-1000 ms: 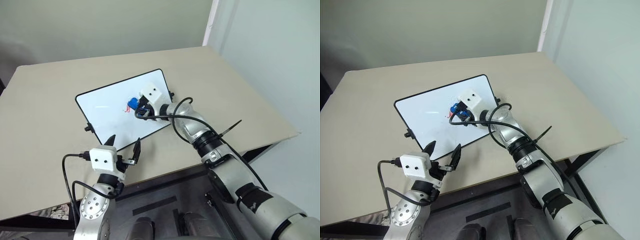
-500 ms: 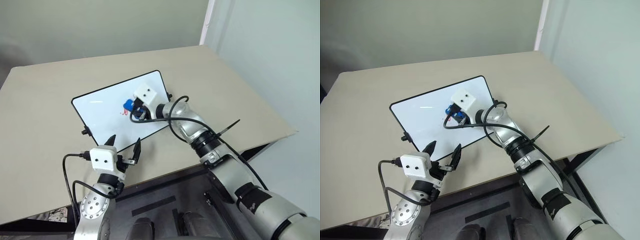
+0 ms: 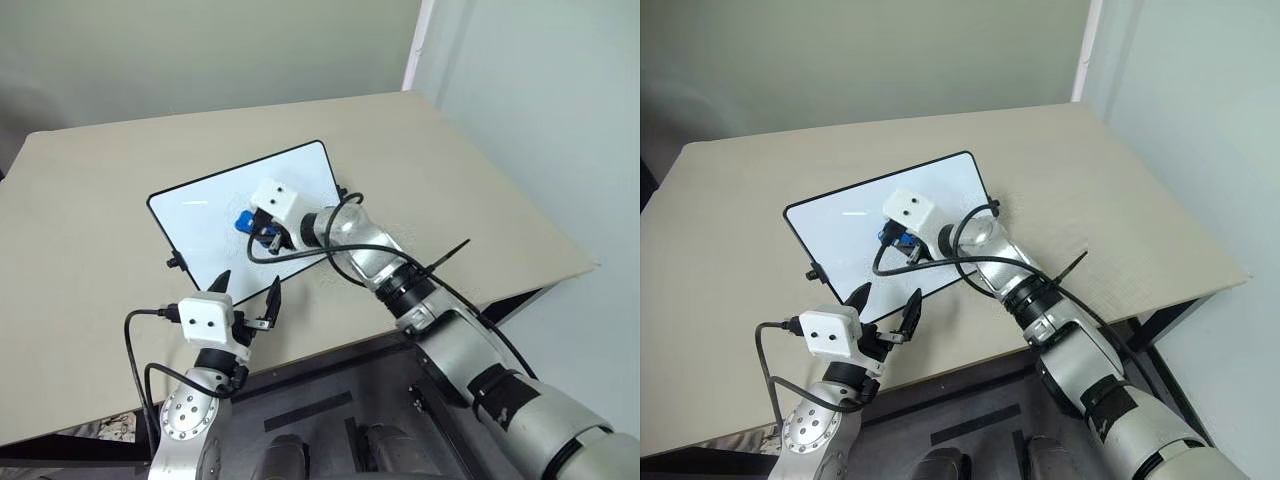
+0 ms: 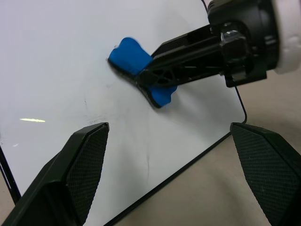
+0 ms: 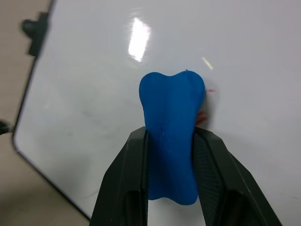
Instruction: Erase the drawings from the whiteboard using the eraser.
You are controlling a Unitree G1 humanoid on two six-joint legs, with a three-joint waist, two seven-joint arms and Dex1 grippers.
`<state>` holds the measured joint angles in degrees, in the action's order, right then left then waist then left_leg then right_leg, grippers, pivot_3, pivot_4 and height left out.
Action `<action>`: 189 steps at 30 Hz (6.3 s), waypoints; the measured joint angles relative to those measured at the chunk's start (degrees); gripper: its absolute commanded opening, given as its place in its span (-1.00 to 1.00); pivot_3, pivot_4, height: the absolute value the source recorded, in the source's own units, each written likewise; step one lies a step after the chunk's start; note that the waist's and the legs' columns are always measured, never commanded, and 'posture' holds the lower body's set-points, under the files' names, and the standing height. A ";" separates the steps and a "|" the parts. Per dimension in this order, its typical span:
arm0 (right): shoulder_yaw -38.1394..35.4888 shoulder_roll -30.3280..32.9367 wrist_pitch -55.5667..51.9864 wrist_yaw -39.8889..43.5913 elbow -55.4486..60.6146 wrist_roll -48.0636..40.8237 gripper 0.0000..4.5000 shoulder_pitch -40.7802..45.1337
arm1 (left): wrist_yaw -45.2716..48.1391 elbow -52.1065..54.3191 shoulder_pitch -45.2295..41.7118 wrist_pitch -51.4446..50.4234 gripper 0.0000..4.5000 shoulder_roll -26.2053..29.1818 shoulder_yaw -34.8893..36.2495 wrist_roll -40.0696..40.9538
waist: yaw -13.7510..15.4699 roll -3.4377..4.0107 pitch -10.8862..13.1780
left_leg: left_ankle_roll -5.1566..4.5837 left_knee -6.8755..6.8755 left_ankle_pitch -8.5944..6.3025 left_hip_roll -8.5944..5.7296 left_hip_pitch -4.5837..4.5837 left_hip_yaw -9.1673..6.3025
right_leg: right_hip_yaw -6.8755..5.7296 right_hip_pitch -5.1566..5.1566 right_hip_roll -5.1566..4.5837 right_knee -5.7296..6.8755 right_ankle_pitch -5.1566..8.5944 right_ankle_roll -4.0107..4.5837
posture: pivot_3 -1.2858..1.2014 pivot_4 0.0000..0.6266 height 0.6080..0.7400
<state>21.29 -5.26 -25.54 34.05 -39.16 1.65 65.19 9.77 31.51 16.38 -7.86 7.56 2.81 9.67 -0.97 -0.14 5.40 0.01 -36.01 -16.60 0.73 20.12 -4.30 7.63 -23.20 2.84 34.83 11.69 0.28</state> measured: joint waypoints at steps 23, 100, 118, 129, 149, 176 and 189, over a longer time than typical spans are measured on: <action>2.59 -0.60 -2.12 2.88 1.33 2.00 -0.41 -0.63 | -0.17 0.00 0.21 0.32 1.00 -0.03 -0.57 -0.09 | -0.72 -0.01 0.00 | 0.12 0.01 -0.07 0.01 -0.05 -0.02 | -0.04 -0.08 0.03 0.06 -0.04 0.10 | 0.03 -0.52 0.80; 2.48 -2.22 -1.38 2.27 -2.81 -0.15 -0.41 4.25 | -1.61 0.06 0.25 0.81 1.00 -0.78 -0.88 -0.17 | -0.34 -0.14 -0.07 | 0.29 -0.02 -0.18 0.03 -0.10 -0.02 | -0.21 -0.49 0.03 -0.11 -0.37 0.11 | 0.03 -0.52 0.80; 8.88 -2.15 -3.31 4.17 1.52 -1.93 -0.41 1.92 | -2.42 1.06 0.82 0.44 1.00 -0.85 -0.90 -0.17 | -0.34 -0.16 -0.09 | 0.29 -0.02 -0.20 0.03 -0.09 -0.02 | -0.22 -0.51 0.03 -0.05 -0.40 0.17 | 0.03 -0.52 0.80; 5.11 -2.25 -0.01 -1.97 -3.26 -3.77 -0.41 3.26 | -2.41 1.12 1.55 0.44 1.00 -0.82 -0.93 -0.16 | -0.21 -0.21 -0.12 | 0.31 -0.02 -0.22 0.03 -0.11 -0.02 | -0.23 -0.51 0.02 0.01 -0.41 0.20 | 0.03 -0.52 0.80; 9.64 -2.24 -1.44 1.85 -3.27 -2.92 -0.41 3.06 | -2.63 1.09 0.78 0.46 1.00 -1.20 -1.16 -0.18 | -0.20 -0.25 -0.14 | 0.37 -0.03 -0.25 0.05 -0.13 -0.03 | -0.32 -0.57 0.02 0.00 -0.50 0.34 | 0.03 -0.52 0.80; 8.77 -2.72 3.73 0.91 -6.30 -2.53 -0.41 6.35 | -2.85 1.07 0.97 0.83 1.00 -1.91 -1.46 -1.09 | -0.16 -0.32 -0.19 | 0.65 -0.06 -0.37 0.56 -0.14 -0.01 | -1.28 -0.81 -0.01 -0.33 -0.85 0.60 | 0.03 -0.52 0.80; 9.03 -2.74 4.24 1.15 -6.15 -3.15 -0.41 6.37 | -2.95 1.07 0.99 0.83 1.00 -2.02 -1.52 -1.46 | 0.21 -0.34 -0.20 | 0.70 -0.04 -0.43 0.56 -0.12 -0.01 | -1.28 -0.81 -0.02 -0.35 -0.88 0.65 | 0.03 -0.52 0.80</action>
<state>30.32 -8.00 -21.30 35.19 -45.31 -1.51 71.56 6.82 32.58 17.37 -7.03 5.54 1.30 8.21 -0.76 -0.47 5.20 0.71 -36.06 -17.03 1.29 20.01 -4.31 6.36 -24.01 2.82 34.48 10.81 0.93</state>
